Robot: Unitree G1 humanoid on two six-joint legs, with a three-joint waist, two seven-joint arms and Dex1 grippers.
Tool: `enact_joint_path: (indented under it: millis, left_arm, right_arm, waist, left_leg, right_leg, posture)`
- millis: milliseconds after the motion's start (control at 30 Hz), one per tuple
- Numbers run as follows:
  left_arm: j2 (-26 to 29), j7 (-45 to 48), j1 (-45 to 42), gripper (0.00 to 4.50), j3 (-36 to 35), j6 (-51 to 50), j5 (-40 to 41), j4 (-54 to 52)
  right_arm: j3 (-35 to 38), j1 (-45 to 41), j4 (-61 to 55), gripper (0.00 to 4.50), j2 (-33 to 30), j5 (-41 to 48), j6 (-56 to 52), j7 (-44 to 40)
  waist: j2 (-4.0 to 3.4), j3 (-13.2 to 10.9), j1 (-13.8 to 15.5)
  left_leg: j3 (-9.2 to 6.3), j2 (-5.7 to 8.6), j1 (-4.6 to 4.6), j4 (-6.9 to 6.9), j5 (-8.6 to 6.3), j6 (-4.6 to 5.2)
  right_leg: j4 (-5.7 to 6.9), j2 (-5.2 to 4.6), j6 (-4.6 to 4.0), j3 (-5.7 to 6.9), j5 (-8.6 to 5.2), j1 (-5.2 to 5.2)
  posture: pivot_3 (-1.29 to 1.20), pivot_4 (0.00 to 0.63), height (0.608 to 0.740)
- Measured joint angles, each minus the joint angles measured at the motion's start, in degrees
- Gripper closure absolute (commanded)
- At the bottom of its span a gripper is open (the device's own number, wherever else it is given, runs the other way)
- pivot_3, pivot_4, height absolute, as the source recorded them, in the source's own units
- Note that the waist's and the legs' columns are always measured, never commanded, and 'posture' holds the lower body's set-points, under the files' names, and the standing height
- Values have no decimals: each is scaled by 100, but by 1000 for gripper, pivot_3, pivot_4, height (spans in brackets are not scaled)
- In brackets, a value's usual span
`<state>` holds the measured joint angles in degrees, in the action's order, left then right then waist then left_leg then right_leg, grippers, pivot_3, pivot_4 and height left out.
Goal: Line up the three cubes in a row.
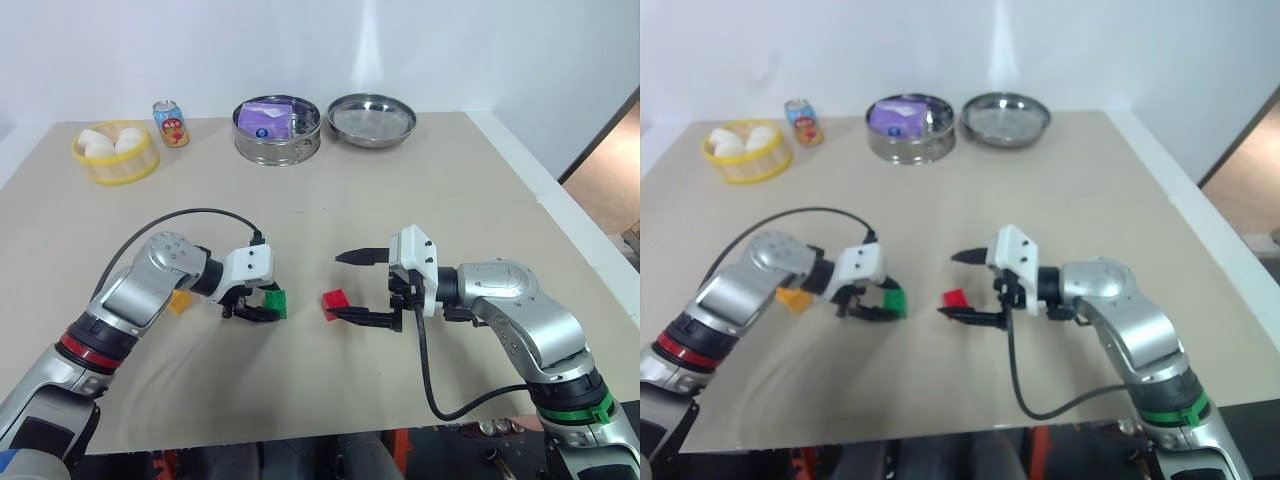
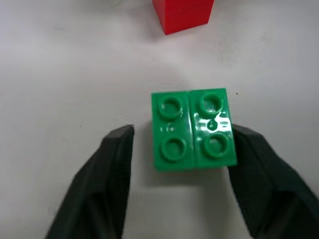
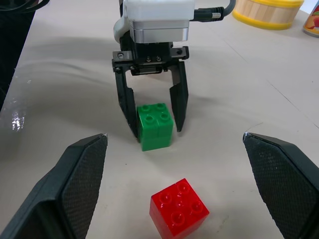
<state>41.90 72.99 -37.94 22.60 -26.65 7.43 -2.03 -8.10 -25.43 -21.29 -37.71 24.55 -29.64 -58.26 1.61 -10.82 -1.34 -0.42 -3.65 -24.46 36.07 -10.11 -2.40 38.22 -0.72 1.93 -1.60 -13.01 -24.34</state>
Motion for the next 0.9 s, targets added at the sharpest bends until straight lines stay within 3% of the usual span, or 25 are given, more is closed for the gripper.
enact_joint_path:
  millis: [100, 300, 433, 467, 567, 600, 633, 733, 800, 900]
  left_arm:
    - [45, 128, 2, 157, 0, -69, 3, -28]
    - [54, 133, 2, 157, -36, -131, 48, -57]
    - [357, 285, 24, 157, -370, -464, 380, -400]
    - [611, 263, 319, 157, -1223, -1410, 1160, -993]
    - [578, 38, 412, 157, -1607, -1918, 1519, -1179]
    - [322, -545, 614, 157, -2460, -2545, 1929, -1417]
    - [218, -824, 693, 157, -2791, -2716, 2013, -1497]
    - [-236, -1644, 1073, 157, -3551, -2824, 2002, -1790]
    - [-844, -2720, 1711, 157, -4151, -2752, 1811, -2266]
    - [-1187, -3480, 2393, 157, -4559, -2558, 1535, -2674]
  right_arm:
    - [-9, -14, 3, 0, 0, -2, 1, -23]
    - [-22, -60, 13, 0, 0, -8, 2, -35]
    - [-44, -92, 26, 0, 2, -11, 7, -46]
    - [-51, -104, 43, 0, 4, -7, 27, -73]
    - [-52, -113, 70, 0, 19, -1, 43, -109]
    - [-58, -139, 168, 0, 61, 0, 102, -162]
    - [-68, -165, 226, 0, 68, -2, 130, -179]
    - [-109, -232, 354, 0, 124, -12, 242, -271]
    - [-194, -295, 539, 0, 171, -25, 369, -406]
    - [-318, -420, 735, 0, 227, -63, 481, -541]
  waist:
    - [0, 0, 0]
    - [0, 0, 0]
    - [0, 0, -11]
    - [0, 0, -13]
    - [1, -1, -12]
    - [1, -1, -12]
    - [5, -2, -12]
    - [4, -1, -13]
    - [7, 0, -22]
    - [15, 1, -10]
  left_leg:
    - [0, 0, 0, 2, 0, 0]
    - [1, 0, 0, 3, 0, 0]
    - [0, -1, 0, 1, 0, 0]
    - [1, -3, -1, 1, 0, 0]
    - [0, -3, 0, 2, 0, 0]
    - [0, -3, 0, 2, 0, 0]
    - [-5, -3, 1, 11, 0, 0]
    - [0, -3, 12, 13, 0, 0]
    - [2, -3, 14, 14, 0, 0]
    - [0, -4, 14, 14, 0, 0]
  right_leg:
    - [1, 0, 2, -1, 1, 0]
    - [1, 0, 1, -1, 1, 0]
    - [2, 1, 0, -1, 1, -2]
    - [3, 0, -1, -1, -1, -2]
    - [3, 1, 1, 0, 0, -2]
    - [2, 0, 1, 0, 0, -2]
    - [4, 1, 2, 5, 1, 2]
    - [4, 0, 6, -2, 5, 13]
    - [4, 0, 7, -5, 7, 16]
    - [5, 3, 0, -5, 13, 13]
  posture:
    - [0, 150, 740]
    - [0, 150, 740]
    - [0, 150, 740]
    - [0, 150, 740]
    - [0, 150, 740]
    - [0, 150, 740]
    - [0, 150, 740]
    - [0, 150, 740]
    - [0, 150, 740]
    - [0, 150, 740]
